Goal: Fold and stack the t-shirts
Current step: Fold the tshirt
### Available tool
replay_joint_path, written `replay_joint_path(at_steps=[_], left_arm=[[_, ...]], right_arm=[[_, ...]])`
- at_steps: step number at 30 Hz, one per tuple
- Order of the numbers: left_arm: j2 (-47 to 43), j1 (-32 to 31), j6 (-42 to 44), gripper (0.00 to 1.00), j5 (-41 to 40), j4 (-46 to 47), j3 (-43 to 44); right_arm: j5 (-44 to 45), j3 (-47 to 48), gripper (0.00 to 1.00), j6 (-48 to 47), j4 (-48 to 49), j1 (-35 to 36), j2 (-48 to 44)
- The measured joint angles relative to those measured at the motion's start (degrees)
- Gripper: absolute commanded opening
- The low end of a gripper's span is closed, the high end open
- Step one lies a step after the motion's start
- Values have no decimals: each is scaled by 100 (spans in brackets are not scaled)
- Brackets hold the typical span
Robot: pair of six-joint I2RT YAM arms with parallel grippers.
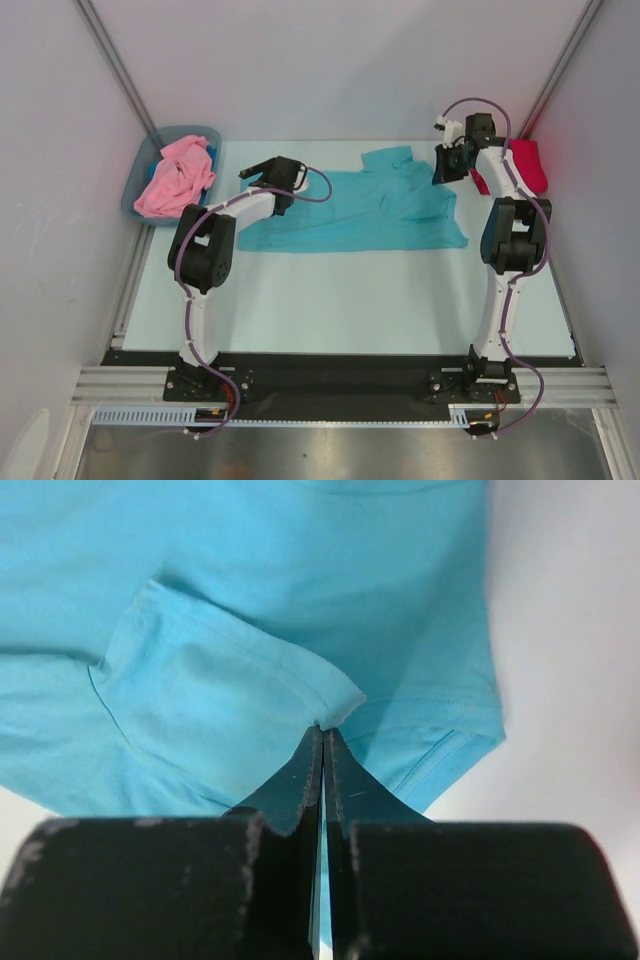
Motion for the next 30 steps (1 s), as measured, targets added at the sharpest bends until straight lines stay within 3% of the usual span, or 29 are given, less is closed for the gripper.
replay_joint_path(at_steps=[30], left_arm=[[0,-85,-2,100,-7,-2,0]], right_arm=[[560,627,0,-802,363,374,577]])
